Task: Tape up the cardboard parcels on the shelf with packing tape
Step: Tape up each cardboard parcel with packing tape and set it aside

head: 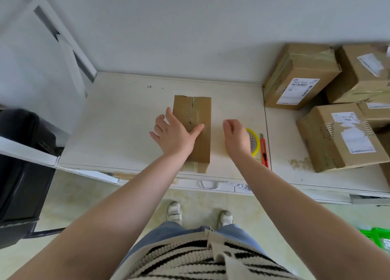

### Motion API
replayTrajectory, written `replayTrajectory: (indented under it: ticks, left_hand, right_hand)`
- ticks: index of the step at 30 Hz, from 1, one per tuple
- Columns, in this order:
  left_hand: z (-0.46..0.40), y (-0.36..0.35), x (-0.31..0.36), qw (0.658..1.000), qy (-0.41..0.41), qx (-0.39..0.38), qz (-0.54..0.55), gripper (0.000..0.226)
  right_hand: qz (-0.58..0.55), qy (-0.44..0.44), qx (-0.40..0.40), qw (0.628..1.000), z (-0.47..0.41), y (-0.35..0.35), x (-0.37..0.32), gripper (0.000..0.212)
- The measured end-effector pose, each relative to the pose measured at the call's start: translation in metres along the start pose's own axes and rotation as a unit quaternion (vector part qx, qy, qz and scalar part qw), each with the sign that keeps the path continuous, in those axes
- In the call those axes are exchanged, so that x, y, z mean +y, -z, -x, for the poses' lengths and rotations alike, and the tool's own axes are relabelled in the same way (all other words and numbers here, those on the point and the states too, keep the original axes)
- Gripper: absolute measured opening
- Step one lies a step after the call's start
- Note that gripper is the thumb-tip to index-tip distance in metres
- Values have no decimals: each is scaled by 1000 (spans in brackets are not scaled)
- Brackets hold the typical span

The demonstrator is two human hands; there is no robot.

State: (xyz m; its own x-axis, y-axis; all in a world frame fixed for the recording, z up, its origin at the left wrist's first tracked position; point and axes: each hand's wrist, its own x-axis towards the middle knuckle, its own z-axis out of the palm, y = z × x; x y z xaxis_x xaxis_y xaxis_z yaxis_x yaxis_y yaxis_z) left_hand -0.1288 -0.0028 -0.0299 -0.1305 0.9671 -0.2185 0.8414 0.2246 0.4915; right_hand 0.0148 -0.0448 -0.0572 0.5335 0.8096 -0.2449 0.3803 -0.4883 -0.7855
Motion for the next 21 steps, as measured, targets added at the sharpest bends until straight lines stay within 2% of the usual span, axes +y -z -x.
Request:
replayTrajectory:
  ticks: [2, 5, 7, 10, 12, 14, 18, 21]
  left_hand:
    - [2, 1, -1, 1000, -21, 18, -8, 103]
    - [7, 2, 4, 998, -62, 34, -3, 97]
    - [10, 3, 10, 995, -95, 40, 14, 91]
    - [13, 5, 18, 983, -166, 39, 68, 78]
    - [13, 8, 22, 966, -230, 18, 118, 67]
    - [12, 13, 27, 950, -274, -29, 147, 61]
    - [7, 22, 41, 924, -294, -112, 216, 69]
    - [4, 31, 42, 911, -282, -134, 269, 66]
  right_hand:
    - [115, 23, 22, 993, -4, 10, 26, 28]
    - [284, 35, -67, 956, -3, 14, 57, 34]
    - [333, 75, -90, 936, -2, 15, 66, 20]
    - [295, 78, -71, 950, -1, 25, 55, 6]
    - [211, 76, -42, 973, 0, 41, 39, 5]
    - [130, 121, -45, 983, 3, 61, 18, 8]
    - [80, 245, -142, 956, 10, 94, -22, 11]
    - [80, 279, -169, 942, 10, 98, -32, 10]
